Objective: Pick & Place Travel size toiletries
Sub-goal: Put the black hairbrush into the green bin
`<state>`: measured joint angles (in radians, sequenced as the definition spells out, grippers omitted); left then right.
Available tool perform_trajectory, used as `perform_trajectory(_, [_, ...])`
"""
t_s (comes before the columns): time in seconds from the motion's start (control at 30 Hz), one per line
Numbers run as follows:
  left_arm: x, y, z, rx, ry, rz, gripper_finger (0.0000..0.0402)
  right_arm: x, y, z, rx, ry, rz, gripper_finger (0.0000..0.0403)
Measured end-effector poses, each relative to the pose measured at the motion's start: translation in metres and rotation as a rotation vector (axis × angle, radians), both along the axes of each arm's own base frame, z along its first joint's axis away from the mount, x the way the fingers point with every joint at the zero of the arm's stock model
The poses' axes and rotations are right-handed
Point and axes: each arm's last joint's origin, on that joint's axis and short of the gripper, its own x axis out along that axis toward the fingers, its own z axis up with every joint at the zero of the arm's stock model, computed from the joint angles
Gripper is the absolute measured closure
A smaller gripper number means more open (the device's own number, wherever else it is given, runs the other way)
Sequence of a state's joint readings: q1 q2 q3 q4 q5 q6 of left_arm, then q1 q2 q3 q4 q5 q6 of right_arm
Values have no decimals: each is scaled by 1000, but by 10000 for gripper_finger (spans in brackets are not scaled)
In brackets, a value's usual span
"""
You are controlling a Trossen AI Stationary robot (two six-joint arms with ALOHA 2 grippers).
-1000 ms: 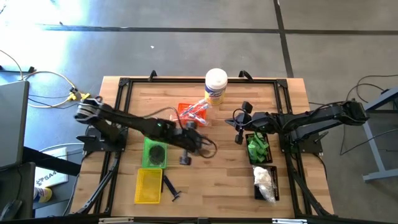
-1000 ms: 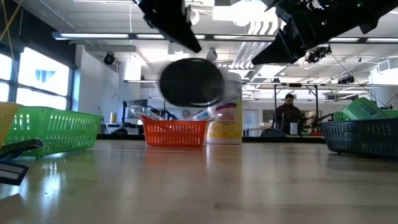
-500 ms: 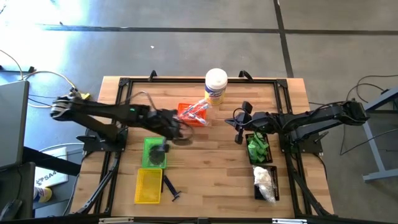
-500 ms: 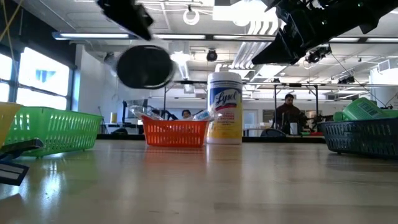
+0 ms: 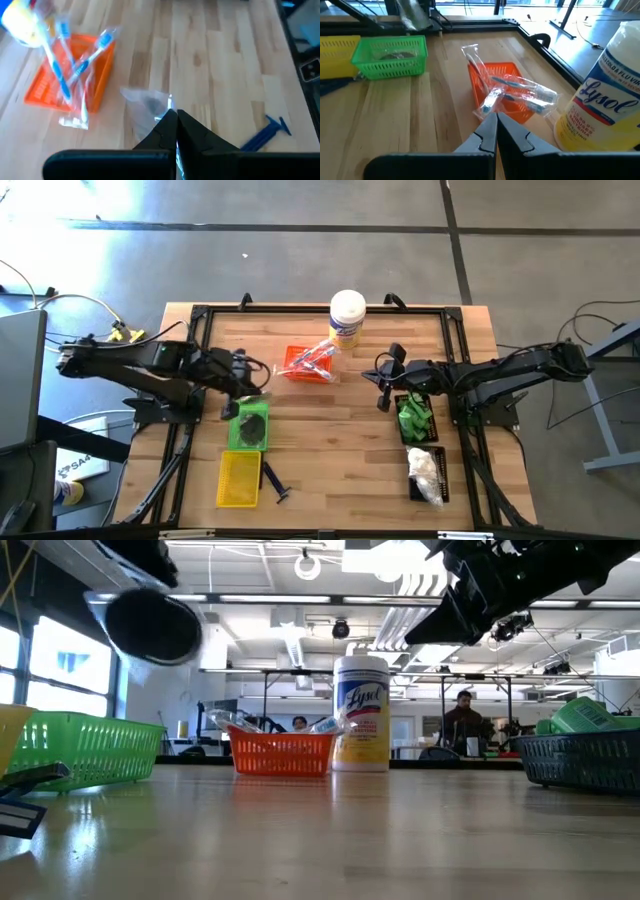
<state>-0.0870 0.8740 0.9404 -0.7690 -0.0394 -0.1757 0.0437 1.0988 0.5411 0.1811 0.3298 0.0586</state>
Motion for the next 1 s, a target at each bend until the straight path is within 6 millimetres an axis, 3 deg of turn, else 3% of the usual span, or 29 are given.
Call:
perform_trajectory(0.5, [-6, 1, -35, -110, 166, 155, 401, 1, 0, 2, -8, -15, 3, 400])
perform_trajectory(0.83, [-11, 1, -42, -190, 242, 248, 401, 0, 0, 1, -9, -6, 4, 400])
perform_trajectory(1.0, [-11, -9, -43, -228, 263, 235, 401, 0, 0, 1, -20, -2, 8, 400])
